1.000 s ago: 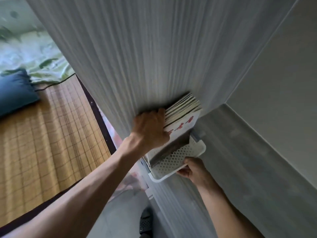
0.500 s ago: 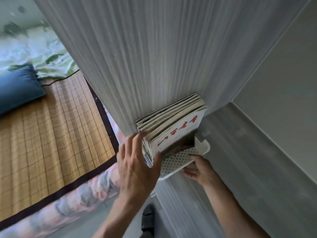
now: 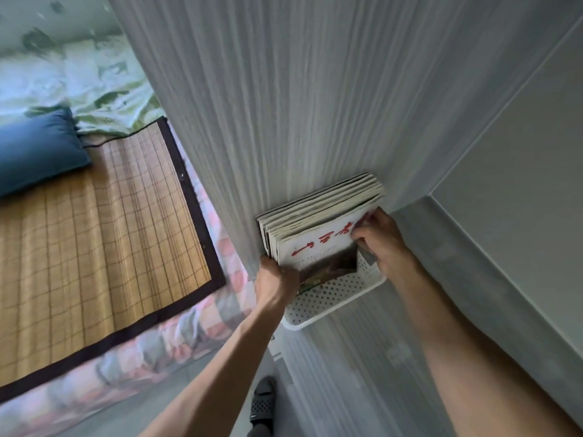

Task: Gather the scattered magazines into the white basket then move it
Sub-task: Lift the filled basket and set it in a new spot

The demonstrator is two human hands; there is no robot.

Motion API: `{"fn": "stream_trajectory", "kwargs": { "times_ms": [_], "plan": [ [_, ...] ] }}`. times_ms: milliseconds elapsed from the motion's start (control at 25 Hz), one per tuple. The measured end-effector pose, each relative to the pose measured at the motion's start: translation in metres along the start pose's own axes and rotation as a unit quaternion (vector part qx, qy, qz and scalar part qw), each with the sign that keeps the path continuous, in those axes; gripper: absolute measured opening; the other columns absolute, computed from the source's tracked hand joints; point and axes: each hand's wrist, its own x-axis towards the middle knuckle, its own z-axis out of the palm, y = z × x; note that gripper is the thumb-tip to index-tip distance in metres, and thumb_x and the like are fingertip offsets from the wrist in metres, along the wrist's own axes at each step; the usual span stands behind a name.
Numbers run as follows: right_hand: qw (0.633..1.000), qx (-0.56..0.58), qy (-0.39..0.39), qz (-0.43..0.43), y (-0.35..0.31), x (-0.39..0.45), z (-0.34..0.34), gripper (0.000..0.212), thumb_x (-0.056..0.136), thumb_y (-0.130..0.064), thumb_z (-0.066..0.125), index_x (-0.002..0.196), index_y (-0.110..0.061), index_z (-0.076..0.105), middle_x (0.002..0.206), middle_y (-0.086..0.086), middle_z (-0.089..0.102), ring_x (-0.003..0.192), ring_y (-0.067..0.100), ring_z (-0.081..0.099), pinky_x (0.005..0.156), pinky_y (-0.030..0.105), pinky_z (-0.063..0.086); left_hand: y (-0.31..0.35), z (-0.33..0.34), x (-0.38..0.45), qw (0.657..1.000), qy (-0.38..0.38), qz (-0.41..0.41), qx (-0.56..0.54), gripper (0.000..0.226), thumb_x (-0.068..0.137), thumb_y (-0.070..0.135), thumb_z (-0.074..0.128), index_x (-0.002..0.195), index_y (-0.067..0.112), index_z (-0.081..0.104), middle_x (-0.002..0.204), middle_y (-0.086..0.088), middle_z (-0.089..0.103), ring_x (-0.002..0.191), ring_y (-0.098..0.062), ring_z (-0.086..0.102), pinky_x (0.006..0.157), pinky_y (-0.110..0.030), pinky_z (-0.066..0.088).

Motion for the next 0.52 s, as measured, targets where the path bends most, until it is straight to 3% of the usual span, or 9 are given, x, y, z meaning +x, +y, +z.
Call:
{"fn": "stream_trajectory", "kwargs": {
  "times_ms": [160, 320, 440, 520],
  "plan": [
    [1.0, -0.015, -0.014, -0.009, 0.002, 0.005, 0.0, 0.05, 0.061, 0.007, 0.066, 0.098, -0.027, 0.067, 0.098, -0.008, 0.075, 0.102, 0.017, 0.068, 0.091, 0.037, 0.055, -0.009, -0.005, 0.019, 0.998, -0.06, 0.015, -0.009, 0.045, 0.075, 0.012, 0.063, 0.119, 0.011, 0.052, 0.104, -0.01, 0.067, 0.091, -0.029, 0.061, 0.082, -0.039, 0.056],
    [0.999, -0.037, -0.021, 0.002, -0.005, 0.006, 0.008, 0.066, 0.063, 0.004, 0.066, 0.122, -0.025, 0.056, 0.114, -0.004, 0.067, 0.11, 0.016, 0.061, 0.094, 0.039, 0.054, -0.017, -0.004, 0.026, 0.996, -0.074, 0.022, -0.037, 0.05, 0.075, 0.012, 0.065, 0.123, 0.012, 0.052, 0.112, -0.011, 0.068, 0.095, -0.027, 0.061, 0.082, -0.034, 0.054],
    [1.0, -0.006, 0.005, 0.012, -0.005, -0.015, 0.012, 0.059, 0.073, 0.001, 0.068, 0.125, -0.018, 0.049, 0.113, -0.002, 0.065, 0.097, 0.01, 0.062, 0.067, 0.019, 0.05, -0.015, -0.012, 0.026, 0.994, -0.104, 0.034, 0.001, 0.051, 0.077, 0.016, 0.068, 0.126, 0.01, 0.052, 0.117, -0.012, 0.067, 0.102, -0.029, 0.063, 0.085, -0.034, 0.054],
    [0.998, 0.034, 0.043, 0.022, -0.01, -0.04, 0.012, 0.052, 0.077, -0.008, 0.071, 0.121, -0.021, 0.046, 0.106, -0.005, 0.063, 0.085, 0.005, 0.059, 0.056, 0.016, 0.044, -0.015, -0.02, 0.021, 0.99, -0.13, 0.052, -0.031, 0.06, 0.077, 0.016, 0.075, 0.131, 0.008, 0.051, 0.126, -0.015, 0.063, 0.11, -0.029, 0.061, 0.094, -0.039, 0.052]
  ]
}}
